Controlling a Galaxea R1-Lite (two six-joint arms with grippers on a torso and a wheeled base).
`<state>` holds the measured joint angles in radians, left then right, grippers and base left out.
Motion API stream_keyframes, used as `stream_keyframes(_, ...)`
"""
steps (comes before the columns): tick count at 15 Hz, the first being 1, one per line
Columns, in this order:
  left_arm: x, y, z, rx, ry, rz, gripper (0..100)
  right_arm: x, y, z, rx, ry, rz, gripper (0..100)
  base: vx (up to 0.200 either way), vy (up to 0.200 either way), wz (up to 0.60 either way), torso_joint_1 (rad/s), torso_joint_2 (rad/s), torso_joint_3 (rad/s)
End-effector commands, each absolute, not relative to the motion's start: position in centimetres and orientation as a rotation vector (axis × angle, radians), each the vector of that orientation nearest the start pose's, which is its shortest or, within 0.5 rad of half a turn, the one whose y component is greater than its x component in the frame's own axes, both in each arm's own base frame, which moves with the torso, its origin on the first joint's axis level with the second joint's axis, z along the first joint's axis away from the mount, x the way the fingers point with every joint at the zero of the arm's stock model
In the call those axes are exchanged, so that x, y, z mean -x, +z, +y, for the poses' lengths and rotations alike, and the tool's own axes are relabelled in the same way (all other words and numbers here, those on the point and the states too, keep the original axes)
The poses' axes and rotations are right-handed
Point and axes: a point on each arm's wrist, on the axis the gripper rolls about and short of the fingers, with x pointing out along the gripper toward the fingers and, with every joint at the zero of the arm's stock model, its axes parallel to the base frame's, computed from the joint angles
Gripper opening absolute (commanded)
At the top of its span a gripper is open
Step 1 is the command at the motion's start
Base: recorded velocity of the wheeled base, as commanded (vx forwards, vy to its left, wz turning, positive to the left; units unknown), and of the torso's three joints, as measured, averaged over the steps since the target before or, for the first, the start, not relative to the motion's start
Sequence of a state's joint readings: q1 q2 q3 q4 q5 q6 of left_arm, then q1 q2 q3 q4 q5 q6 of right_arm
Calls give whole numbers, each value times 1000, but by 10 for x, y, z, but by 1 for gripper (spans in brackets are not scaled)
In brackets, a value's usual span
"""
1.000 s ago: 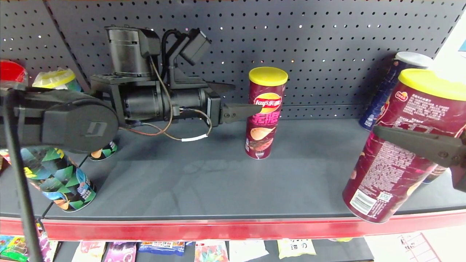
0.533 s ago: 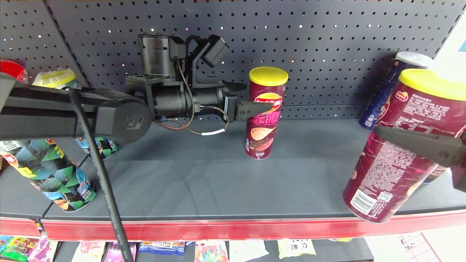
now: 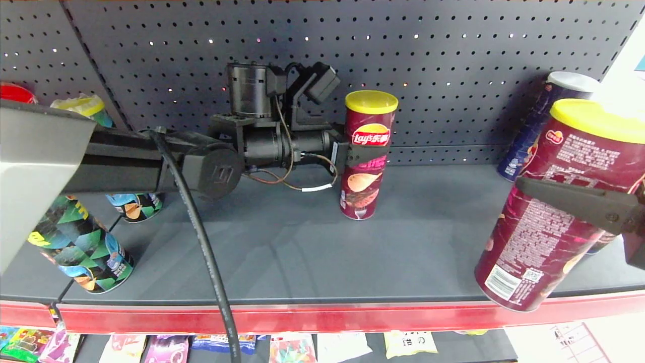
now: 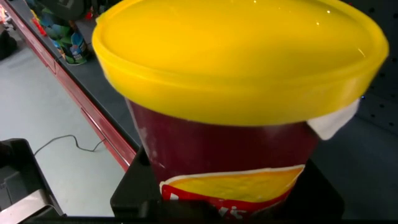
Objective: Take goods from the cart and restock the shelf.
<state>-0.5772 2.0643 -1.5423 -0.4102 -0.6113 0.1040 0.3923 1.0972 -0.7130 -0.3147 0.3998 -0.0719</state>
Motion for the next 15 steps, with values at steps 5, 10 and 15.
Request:
stream_keyframes(5,-350,224,-247,-98,-1208,74,0,-139,264,67,68,795,44,0,0,0,0,0,0,0)
stream_keyframes(10,-306,240,-217,-90,-1292,81,0,-140,265,65,68,784,41,0,0,0,0,0,0,0)
stream_keyframes(15,-269,245,-194,-87,-1316,100,0,-140,265,65,68,784,41,0,0,0,0,0,0,0)
